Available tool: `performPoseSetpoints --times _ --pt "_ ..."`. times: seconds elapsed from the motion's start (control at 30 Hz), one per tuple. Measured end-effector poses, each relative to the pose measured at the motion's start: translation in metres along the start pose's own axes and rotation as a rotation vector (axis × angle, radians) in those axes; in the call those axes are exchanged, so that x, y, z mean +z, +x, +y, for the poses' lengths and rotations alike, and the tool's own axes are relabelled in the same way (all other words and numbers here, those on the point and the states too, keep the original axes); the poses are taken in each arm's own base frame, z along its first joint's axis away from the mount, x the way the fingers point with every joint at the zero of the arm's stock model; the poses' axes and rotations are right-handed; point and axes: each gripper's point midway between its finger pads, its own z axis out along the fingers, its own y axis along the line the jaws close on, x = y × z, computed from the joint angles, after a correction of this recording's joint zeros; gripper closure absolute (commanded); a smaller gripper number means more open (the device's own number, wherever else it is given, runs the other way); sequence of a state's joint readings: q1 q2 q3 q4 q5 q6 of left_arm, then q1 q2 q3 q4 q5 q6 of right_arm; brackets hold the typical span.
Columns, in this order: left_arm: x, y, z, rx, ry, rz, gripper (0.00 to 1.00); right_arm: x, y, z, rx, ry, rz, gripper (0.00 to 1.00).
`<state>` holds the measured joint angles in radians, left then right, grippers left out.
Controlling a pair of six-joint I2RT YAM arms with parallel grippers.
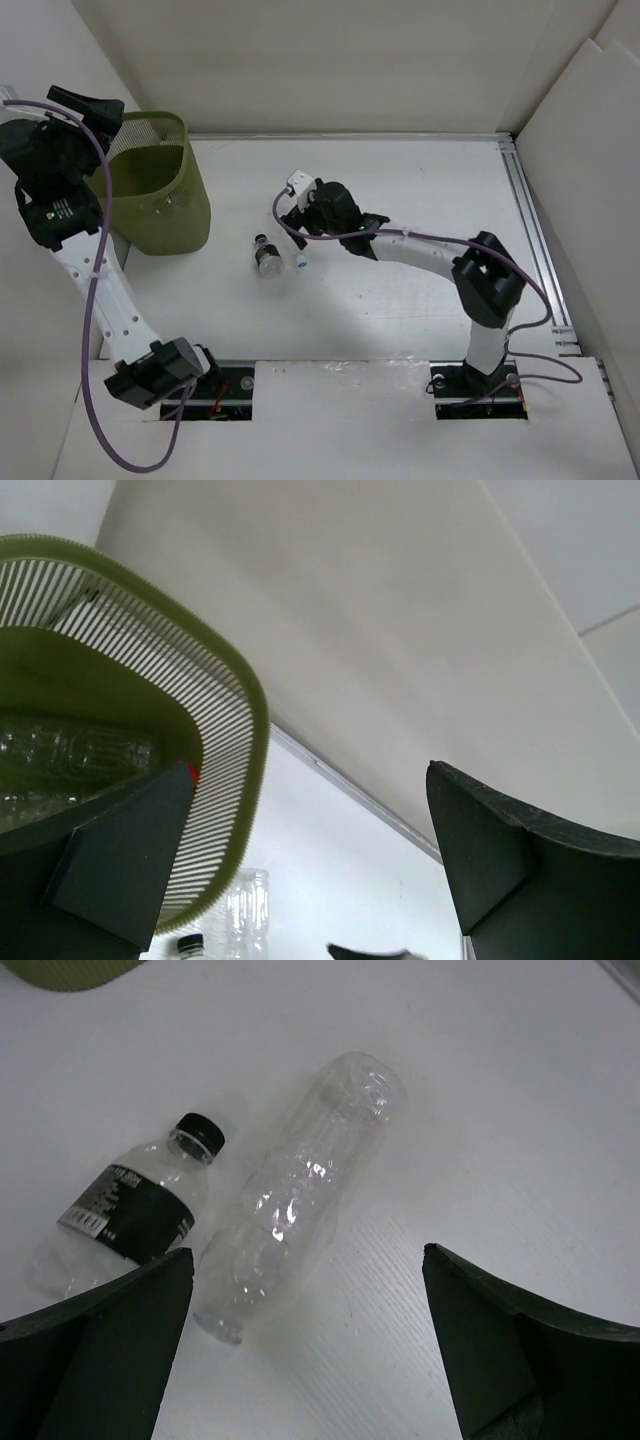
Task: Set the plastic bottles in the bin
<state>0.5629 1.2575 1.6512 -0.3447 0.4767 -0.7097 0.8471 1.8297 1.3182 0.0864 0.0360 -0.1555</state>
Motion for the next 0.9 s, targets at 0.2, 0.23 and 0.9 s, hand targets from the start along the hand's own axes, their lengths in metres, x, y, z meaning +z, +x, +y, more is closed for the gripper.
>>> performPoseSetpoints --times 0.2,0.23,0.9 --pt "-0.041 0.011 -0.026 0.028 0.068 -0.006 0.0 0.051 0.021 0.004 0.076 0.032 0.081 0.01" --pt "-0.047 0.012 -0.029 0.033 0.076 -0.009 0.0 0.057 0.029 0.005 0.085 0.031 0.098 0.01" --pt "-0.048 0.106 -0.082 0.147 0.291 0.264 0.0 0.016 0.112 -0.026 0.189 0.116 0.266 1.0"
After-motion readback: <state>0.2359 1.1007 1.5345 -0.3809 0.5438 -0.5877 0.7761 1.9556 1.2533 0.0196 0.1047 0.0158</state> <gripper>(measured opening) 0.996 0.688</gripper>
